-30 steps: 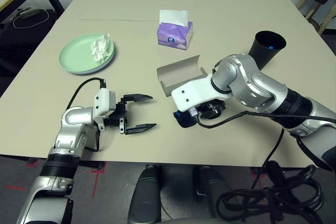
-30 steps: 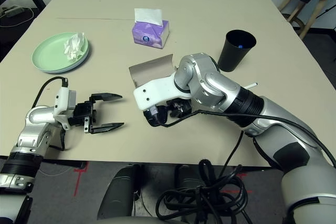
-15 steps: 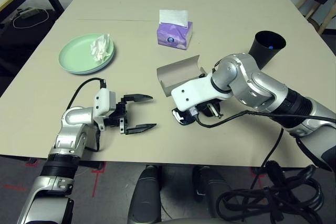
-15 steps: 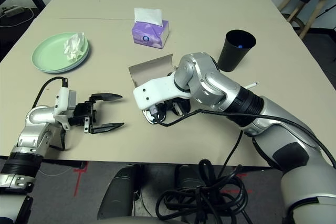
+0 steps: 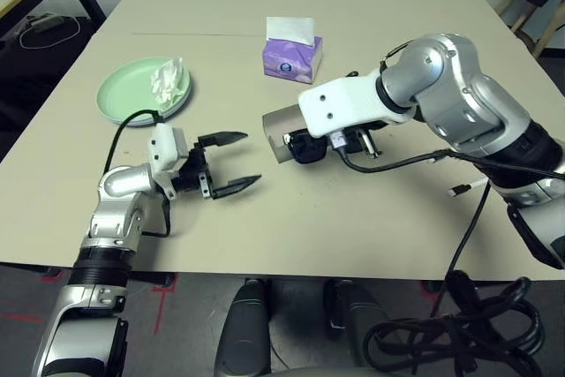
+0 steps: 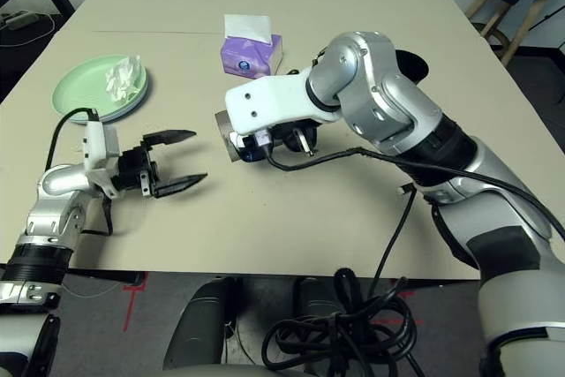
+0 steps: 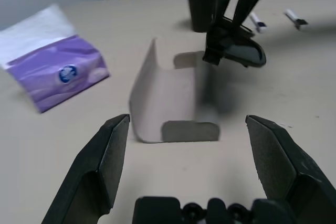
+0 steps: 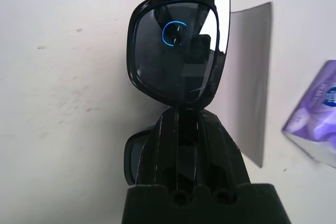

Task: Organize and tidy the items on the table.

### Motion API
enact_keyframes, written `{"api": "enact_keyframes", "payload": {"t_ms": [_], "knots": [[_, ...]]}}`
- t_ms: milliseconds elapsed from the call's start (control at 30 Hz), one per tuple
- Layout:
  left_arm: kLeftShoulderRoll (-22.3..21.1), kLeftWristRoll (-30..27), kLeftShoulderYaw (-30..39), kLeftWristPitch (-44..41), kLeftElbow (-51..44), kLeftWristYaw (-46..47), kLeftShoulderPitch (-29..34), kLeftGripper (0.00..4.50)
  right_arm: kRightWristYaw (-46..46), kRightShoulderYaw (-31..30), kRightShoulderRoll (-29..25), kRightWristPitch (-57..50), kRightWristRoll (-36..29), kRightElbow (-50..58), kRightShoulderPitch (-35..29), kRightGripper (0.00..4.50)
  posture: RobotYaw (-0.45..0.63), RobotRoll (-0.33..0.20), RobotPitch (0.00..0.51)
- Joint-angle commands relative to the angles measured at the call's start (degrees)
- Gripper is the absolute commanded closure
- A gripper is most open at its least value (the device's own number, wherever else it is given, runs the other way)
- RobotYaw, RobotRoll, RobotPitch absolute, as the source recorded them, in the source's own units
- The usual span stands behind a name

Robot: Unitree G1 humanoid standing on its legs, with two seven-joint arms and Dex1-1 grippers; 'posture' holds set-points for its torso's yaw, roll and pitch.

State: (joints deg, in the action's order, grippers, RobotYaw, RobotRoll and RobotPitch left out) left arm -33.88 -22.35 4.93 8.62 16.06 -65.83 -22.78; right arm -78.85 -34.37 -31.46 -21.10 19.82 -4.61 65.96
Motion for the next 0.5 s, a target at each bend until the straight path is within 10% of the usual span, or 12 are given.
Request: {"api": "enact_keyframes", "payload": {"t_ms": [33,500], "knots": [[-0.55,-0.23,0.35,-2.01,-2.88,0.76,1.59,0.00,4.70,-0.40,1.99,4.88,2.21,-5.55,0.63,4.12,0.14,0.000,0.131],[-1.23,-0.59,0.13,-5.58,-7.43,0.24,3.78,0.00,18.91,-1.33,9.64,20.73,10.64,-24.65,3.52,4.12,0.17,0.000,0.135]]}}
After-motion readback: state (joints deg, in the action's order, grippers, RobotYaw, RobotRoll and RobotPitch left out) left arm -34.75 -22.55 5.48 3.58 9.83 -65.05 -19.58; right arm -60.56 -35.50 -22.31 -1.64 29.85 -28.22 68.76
